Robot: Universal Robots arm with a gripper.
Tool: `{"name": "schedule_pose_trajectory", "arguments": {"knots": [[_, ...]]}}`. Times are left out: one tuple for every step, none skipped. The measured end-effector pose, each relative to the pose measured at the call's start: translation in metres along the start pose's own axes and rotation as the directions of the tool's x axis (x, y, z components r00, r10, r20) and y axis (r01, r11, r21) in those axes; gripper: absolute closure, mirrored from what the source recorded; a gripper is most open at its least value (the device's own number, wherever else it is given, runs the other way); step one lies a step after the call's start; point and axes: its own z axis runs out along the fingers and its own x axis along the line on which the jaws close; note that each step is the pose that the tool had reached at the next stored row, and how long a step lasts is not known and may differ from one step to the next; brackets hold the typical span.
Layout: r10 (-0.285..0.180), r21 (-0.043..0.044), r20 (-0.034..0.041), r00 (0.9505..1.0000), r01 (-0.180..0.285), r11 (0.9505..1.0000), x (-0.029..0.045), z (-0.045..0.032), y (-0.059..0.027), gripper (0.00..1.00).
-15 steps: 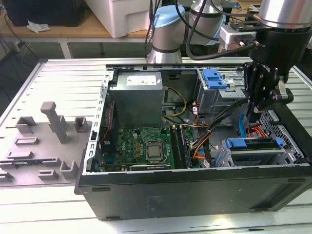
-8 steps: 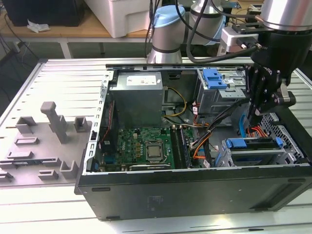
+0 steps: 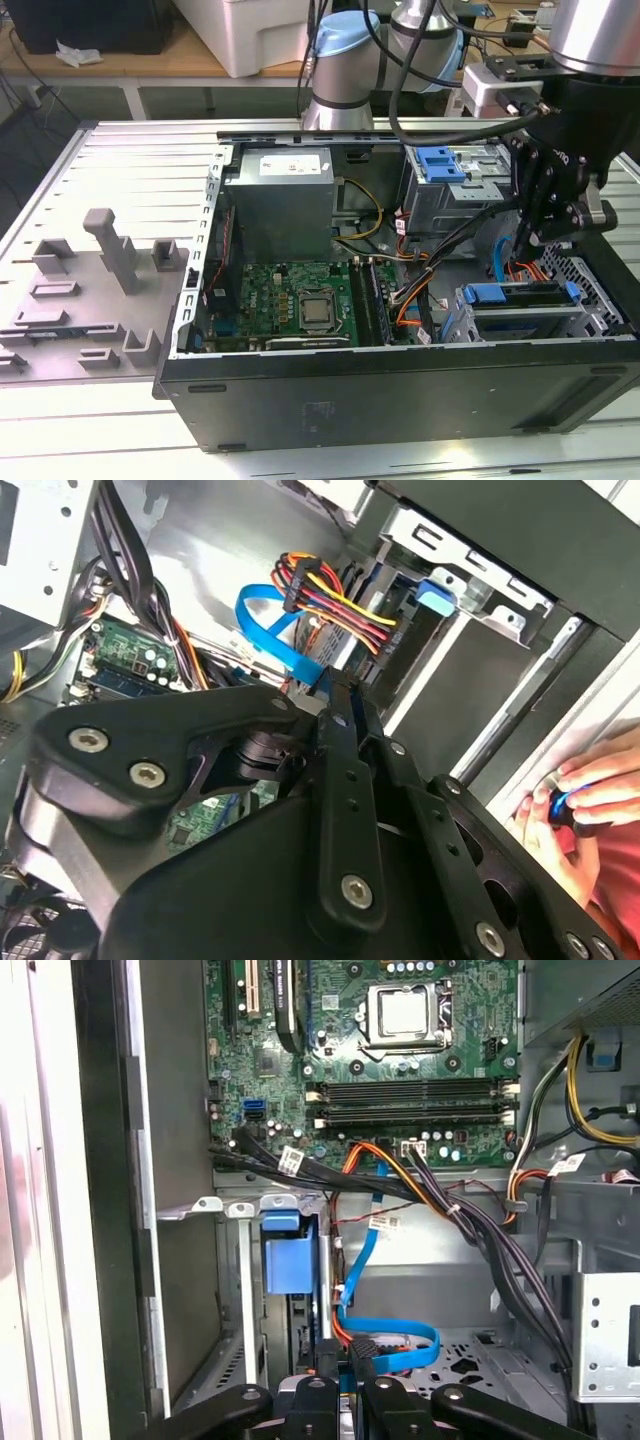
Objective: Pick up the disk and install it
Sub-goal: 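Insert the second disk wire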
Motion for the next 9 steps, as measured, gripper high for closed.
{"name": "schedule_pose_trajectory", "arguments": {"knots": [[0.000,0.0000,0.0013,1.0000,0.000,1.0000,0.0020,0.0002,-0.0003,0.84],[0.000,-0.0001,0.0019,1.0000,0.000,1.0000,0.0033,0.0003,-0.0004,0.84],[0.000,-0.0001,0.0025,1.0000,0.000,1.0000,0.0045,0.0004,-0.0006,0.84],[0.000,-0.0002,0.0028,1.0000,0.000,1.0000,0.0057,0.0005,-0.0007,0.84],[0.000,-0.0001,0.0030,1.0000,0.000,1.0000,0.0065,0.0005,-0.0008,0.84],[0.000,-0.0002,0.0031,1.0000,0.000,1.0000,0.0071,0.0006,-0.0008,0.84],[0.000,-0.0001,0.0033,1.0000,0.000,1.0000,0.0073,0.0006,-0.0008,0.84],[0.000,-0.0002,0.0033,1.0000,0.000,1.0000,0.0073,0.0006,-0.0008,0.84],[0.000,-0.0001,0.0034,1.0000,0.000,1.0000,0.0073,0.0006,-0.0008,0.84]]}}
